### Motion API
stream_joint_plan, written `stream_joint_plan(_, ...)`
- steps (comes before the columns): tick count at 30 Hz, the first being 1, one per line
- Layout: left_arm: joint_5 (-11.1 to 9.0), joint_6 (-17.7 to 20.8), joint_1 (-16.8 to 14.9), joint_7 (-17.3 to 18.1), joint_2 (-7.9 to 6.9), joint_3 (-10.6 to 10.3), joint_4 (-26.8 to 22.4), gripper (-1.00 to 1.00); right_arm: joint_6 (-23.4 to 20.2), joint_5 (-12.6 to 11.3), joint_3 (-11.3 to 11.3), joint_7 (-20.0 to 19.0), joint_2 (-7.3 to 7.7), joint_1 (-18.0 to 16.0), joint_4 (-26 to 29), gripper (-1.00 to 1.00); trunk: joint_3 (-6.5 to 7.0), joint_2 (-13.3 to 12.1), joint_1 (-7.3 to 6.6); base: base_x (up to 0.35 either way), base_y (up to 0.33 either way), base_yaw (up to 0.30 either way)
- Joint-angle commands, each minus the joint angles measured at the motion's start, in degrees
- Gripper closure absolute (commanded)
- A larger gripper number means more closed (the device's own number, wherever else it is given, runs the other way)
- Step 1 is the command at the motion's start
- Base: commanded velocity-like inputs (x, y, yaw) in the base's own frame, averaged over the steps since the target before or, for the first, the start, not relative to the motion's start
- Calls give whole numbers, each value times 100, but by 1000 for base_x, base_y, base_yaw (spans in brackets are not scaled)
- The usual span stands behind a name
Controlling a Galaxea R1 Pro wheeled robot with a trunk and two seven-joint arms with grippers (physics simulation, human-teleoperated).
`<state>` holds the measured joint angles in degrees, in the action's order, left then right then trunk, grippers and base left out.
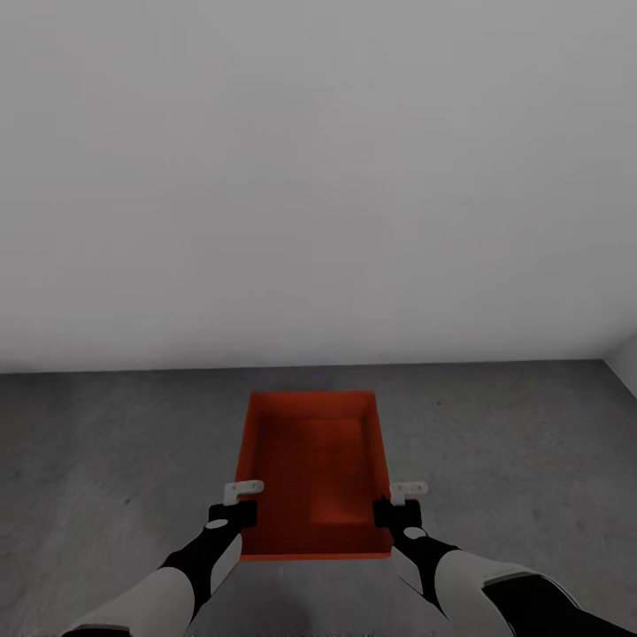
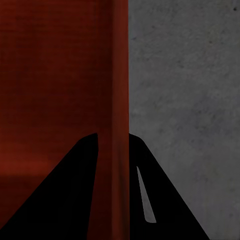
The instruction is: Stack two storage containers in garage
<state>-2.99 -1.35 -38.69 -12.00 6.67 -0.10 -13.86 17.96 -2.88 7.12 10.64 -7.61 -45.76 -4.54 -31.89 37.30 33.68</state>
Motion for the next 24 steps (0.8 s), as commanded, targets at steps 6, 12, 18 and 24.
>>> stream_joint_plan(6,-27,-14,2,-48,-37,19,16,100,10,182,-237,-54,-9,-12,269,100,-62,6,1,0,0,0)
stream_joint_plan(12,-27,-14,2,-48,-37,19,17,100,10,181,-237,-54,-9,-12,269,100,-117,6,1,0,0,0)
stream_joint_plan(18,-27,-14,2,-48,-35,19,16,100,9,179,-237,-54,-6,-12,269,100,-172,6,1,0,0,0)
stream_joint_plan(24,-27,-14,2,-48,-34,19,15,100,12,181,-237,-54,-8,-12,269,100,-228,6,1,0,0,0)
